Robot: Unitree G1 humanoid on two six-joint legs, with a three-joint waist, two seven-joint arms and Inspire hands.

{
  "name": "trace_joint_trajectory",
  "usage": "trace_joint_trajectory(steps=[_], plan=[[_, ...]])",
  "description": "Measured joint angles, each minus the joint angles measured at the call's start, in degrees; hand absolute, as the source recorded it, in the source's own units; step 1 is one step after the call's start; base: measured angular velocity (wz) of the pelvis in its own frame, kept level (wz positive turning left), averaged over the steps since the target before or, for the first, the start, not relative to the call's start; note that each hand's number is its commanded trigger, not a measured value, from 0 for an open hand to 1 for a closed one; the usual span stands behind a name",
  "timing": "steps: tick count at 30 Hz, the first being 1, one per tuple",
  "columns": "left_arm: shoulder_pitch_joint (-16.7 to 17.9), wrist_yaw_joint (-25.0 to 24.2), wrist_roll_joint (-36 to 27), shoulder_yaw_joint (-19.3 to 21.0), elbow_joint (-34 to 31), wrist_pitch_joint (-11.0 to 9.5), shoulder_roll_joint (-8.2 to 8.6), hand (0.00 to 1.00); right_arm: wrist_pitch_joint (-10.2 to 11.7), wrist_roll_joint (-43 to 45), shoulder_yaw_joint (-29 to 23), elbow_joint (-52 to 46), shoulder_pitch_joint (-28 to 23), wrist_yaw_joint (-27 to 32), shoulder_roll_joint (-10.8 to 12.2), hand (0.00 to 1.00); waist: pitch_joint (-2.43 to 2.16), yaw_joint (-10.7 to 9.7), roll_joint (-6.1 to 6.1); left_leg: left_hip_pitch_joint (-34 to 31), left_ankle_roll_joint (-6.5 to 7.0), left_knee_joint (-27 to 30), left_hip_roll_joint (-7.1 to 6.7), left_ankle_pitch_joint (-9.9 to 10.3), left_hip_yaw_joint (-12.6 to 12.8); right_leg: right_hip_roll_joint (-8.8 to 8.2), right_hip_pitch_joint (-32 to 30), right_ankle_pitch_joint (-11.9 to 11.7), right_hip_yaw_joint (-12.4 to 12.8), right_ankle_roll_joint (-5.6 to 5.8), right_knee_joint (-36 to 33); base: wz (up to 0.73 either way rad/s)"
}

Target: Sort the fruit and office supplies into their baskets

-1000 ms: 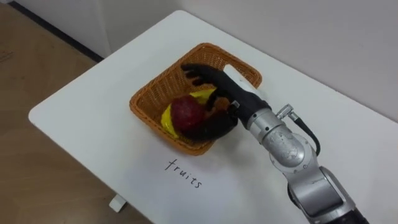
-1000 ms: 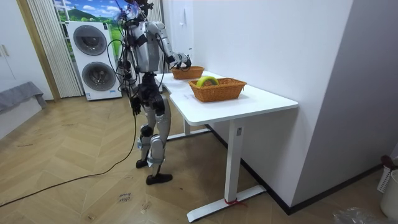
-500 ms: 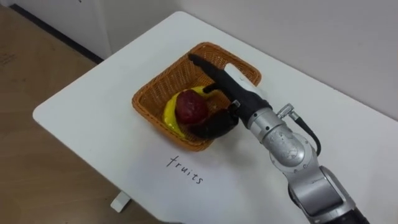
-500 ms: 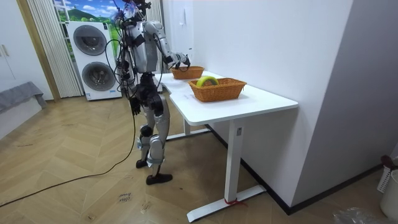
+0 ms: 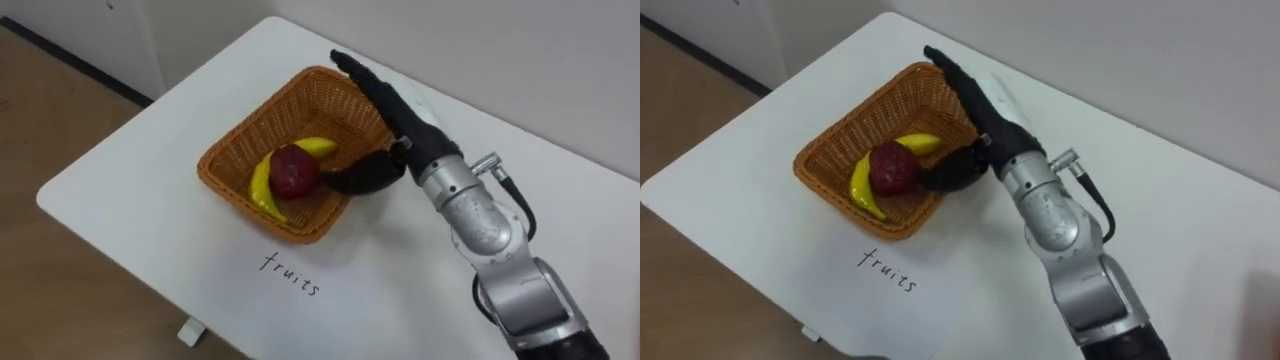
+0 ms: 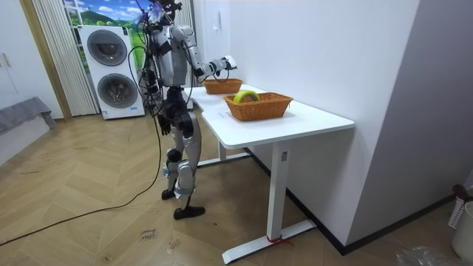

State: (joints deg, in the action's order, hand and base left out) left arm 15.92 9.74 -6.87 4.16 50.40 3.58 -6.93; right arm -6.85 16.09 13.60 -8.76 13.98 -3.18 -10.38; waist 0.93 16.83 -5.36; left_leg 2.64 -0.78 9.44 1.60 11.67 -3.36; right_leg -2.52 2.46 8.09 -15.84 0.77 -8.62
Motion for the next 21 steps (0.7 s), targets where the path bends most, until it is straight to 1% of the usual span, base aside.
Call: trace_joint_trajectory(steps=[2, 3, 4, 6, 7, 8, 9, 11, 12, 13, 14, 16, 17, 18, 20, 21], plan=[[-0.19, -0.02, 0.13, 0.14, 0.03, -0.29, 0.05, 0.00, 2.07, 0.04, -1.79, -2.52, 0.69, 2.34, -0.24, 0.00, -0.48, -2.52, 0.47, -0.09, 0.04, 0.00, 0.02, -0.03, 0.51, -0.01, -0.41, 0.00, 0.46, 0.00, -0.15, -0.16], [-0.29, -0.02, 0.26, 0.18, 0.03, -0.43, 0.09, 0.00, 2.36, 0.27, -2.36, -3.09, 0.70, 2.85, -0.35, 0.00, -0.52, -2.84, 0.56, -0.04, 0.05, 0.02, 0.07, -0.04, 1.00, 0.02, -0.47, 0.00, 0.79, 0.00, -0.14, -0.19], [-0.83, -0.02, 0.29, 0.28, 0.00, -0.72, 0.23, 0.00, 2.59, 0.52, -3.62, -4.18, 0.70, 3.46, -0.34, 0.00, -0.60, -3.51, 0.68, 0.08, 0.05, 0.07, 0.11, -0.04, 2.04, 0.06, -0.59, 0.00, 1.54, 0.00, -0.14, -0.22], [-0.65, -0.03, 0.30, 0.38, -0.14, -1.24, 0.56, 0.00, 2.57, 0.42, -5.28, -6.16, 0.70, 4.64, -0.57, 0.00, -0.72, -4.41, 0.86, 0.36, 0.05, 0.06, 0.21, -0.04, 3.34, 0.07, -0.94, -0.03, 2.18, -0.04, -0.38, -0.32], [-0.94, -0.07, 0.29, 0.38, -0.26, -1.35, 0.70, 0.00, 2.58, -0.08, -6.63, -7.42, 0.70, 5.47, -0.60, 0.00, -0.72, -5.25, 0.91, 0.67, 0.05, 0.04, 0.32, -0.04, 4.21, 0.15, -1.33, -0.04, 3.07, -0.05, -0.95, -0.36], [-1.11, -0.21, 0.22, 0.32, -0.25, -1.53, 0.69, 0.00, 2.74, -0.41, -7.91, -8.52, 0.70, 6.19, -0.66, 0.00, -0.72, -6.39, 0.92, 0.99, 0.05, 0.00, 0.39, -0.04, 4.71, 0.17, -1.28, -0.04, 3.41, -0.06, -1.22, -0.25], [-1.23, -0.22, 0.22, 0.31, -0.25, -1.57, 0.69, 0.00, 3.15, -0.91, -8.66, -8.81, 0.72, 6.55, -0.81, 0.00, -0.75, -6.97, 0.89, 1.08, 0.05, -0.04, 0.39, -0.04, 4.79, 0.17, -1.25, -0.04, 3.53, -0.05, -1.25, -0.17], [-1.83, -0.32, 0.12, 0.24, -0.25, -1.74, 0.71, 0.00, 3.67, -2.54, -11.10, -10.08, 0.76, 8.88, -1.99, 0.00, -0.77, -7.81, 0.85, 1.38, 0.05, -0.07, 0.51, -0.03, 5.86, 0.34, -1.41, -0.15, 4.73, -0.20, -1.42, -0.25], [-1.91, -0.32, 0.08, 0.24, -0.25, -1.85, 0.70, 0.00, 3.76, -2.80, -11.34, -10.31, 0.76, 9.58, -2.37, 0.00, -0.75, -8.02, 0.87, 1.63, 0.05, -0.08, 0.61, -0.03, 6.20, 0.39, -1.39, -0.21, 4.90, -0.24, -1.47, -0.26], [-1.92, -0.31, -0.01, 0.25, -0.22, -2.24, 0.62, 0.00, 4.11, -3.06, -11.74, -10.57, 0.75, 10.43, -2.84, 0.00, -0.75, -8.84, 0.88, 2.05, 0.05, -0.19, 0.74, -0.03, 6.51, 0.53, -1.32, -0.27, 5.15, -0.32, -1.57, -0.13], [-1.93, -0.31, -0.09, 0.24, -0.21, -2.33, 0.62, 0.00, 4.35, -3.09, -11.90, -10.57, 0.75, 10.72, -3.02, 0.00, -0.73, -9.19, 0.91, 2.10, 0.05, -0.25, 0.79, -0.03, 6.53, 0.59, -1.34, -0.27, 5.25, -0.32, -1.67, -0.08], [-2.09, -0.57, -0.62, 0.16, -0.21, -2.39, 0.83, 0.00, 4.47, -5.60, -13.70, -10.95, 0.72, 11.47, -3.35, 0.00, -0.65, -11.57, 1.15, 2.16, 0.03, -0.42, 0.93, 0.01, 6.62, 0.73, -1.47, -0.29, 5.45, -0.38, -2.04, 0.00], [-2.20, -0.99, -1.15, 0.42, -0.22, -2.39, 0.83, 0.00, 4.47, -6.94, -15.37, -11.55, 0.44, 11.96, -3.38, 0.00, -0.66, -12.10, 1.33, 2.20, 0.03, -0.93, 1.01, 0.03, 6.71, 0.88, -1.65, -0.36, 5.62, -0.48, -2.08, -0.04], [-2.19, -1.30, -1.40, 0.68, -0.22, -2.39, 0.83, 0.00, 4.47, -7.17, -16.30, -11.88, 0.27, 12.41, -3.44, 0.00, -0.66, -12.21, 1.35, 2.21, 0.02, -0.97, 1.04, 0.03, 6.90, 0.94, -1.75, -0.40, 5.85, -0.53, -2.13, -0.15], [-1.56, -1.43, -1.78, 1.31, 0.00, -2.40, 0.93, 0.00, 4.73, -7.15, -19.34, -12.39, 0.10, 14.52, -3.55, 0.00, -0.79, -13.34, 1.64, 2.71, -0.09, -1.04, 1.32, 0.10, 8.05, 1.28, -1.92, -0.60, 6.75, -0.69, -2.32, -0.22], [-1.33, -1.43, -2.13, 1.33, 0.14, -2.42, 0.92, 0.00, 4.86, -7.15, -19.91, -12.40, -0.10, 14.92, -3.58, 0.00, -0.79, -13.67, 1.72, 2.99, -0.10, -1.09, 1.37, 0.11, 8.15, 1.34, -1.77, -0.60, 6.84, -0.70, -2.35, -0.17]])
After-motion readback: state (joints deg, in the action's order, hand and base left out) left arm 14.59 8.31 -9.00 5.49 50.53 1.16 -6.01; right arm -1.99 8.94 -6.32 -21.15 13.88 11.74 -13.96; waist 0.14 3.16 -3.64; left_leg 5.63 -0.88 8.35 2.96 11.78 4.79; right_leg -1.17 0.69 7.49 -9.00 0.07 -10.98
